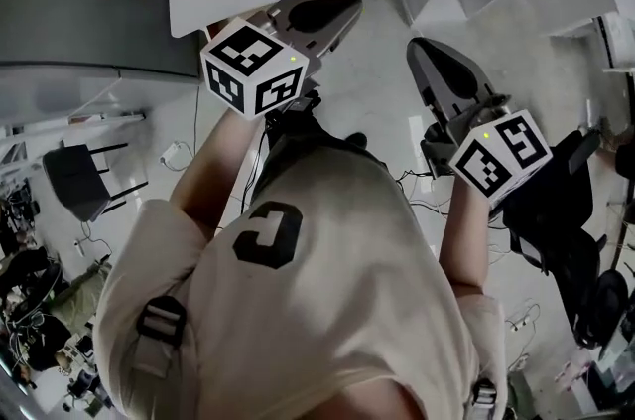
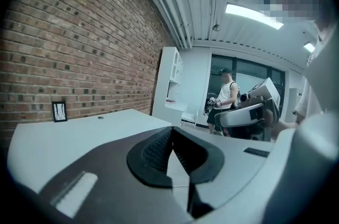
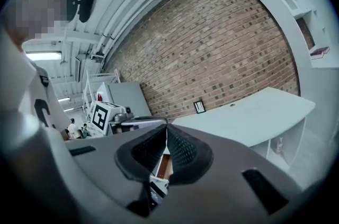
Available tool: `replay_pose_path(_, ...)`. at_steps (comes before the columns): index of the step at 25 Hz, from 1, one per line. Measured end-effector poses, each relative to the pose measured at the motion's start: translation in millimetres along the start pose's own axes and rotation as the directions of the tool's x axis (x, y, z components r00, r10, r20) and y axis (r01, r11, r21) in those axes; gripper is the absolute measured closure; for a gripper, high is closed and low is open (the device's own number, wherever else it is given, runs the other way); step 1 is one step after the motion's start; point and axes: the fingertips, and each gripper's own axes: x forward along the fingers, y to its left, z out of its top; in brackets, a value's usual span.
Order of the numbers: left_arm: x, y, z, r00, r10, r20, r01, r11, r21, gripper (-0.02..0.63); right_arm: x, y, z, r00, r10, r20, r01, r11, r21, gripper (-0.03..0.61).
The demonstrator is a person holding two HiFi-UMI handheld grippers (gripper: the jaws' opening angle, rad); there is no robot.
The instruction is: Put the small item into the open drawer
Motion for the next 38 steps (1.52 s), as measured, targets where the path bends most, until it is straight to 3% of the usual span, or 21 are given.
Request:
replay_pose_path(6, -14.4, 6.0, -14.5, 0.997, 0.074, -0.032, -0.075, 0.997, -0.027, 0.609, 16.4, -6.4, -16.1, 0.998, 0.027, -0.050, -0.025, 0.999, 0.027, 0.572)
replay_pose_path(12, -15.6, 20.4, -18.3, 0.994, 0.091, -0.059, -0.093, 0.995, -0.027, 0.609, 33.6, -6.9, -17.3, 0.996, 0.049, -0.070, -0.046, 0.998, 0.044, 0.572)
replay_pose_path(20, 33.4, 31.6, -20.0, 0.999, -0.014, -0.041, 0.011, 0.997, -0.080, 0.609, 30.9, -43.4, -7.8, 0.992, -0.033, -0.119, 0.037, 0.999, 0.032, 0.572)
replay_pose_path(27, 62.6, 70.1, -8.3, 0.997, -0.075, 0.015, 0.076, 0.987, -0.138, 0.609, 54.6, -73.5, 7.1, 0.983, -0.101, -0.155, 0.106, 0.994, 0.027, 0.572)
replay_pose_path(30, 75.6, 77.9, 0.0, 0.995, -0.088, 0.053, 0.095, 0.983, -0.157, 0.609, 55.0, -83.4, 13.4, 0.983, -0.102, -0.153, 0.110, 0.993, 0.048, 0.572)
replay_pose_path(38, 92.9, 100.4, -2.0, 0.991, -0.125, 0.042, 0.130, 0.977, -0.168, 0.609, 74.0, -93.5, 17.7, 0.974, -0.118, -0.194, 0.125, 0.992, 0.027, 0.572)
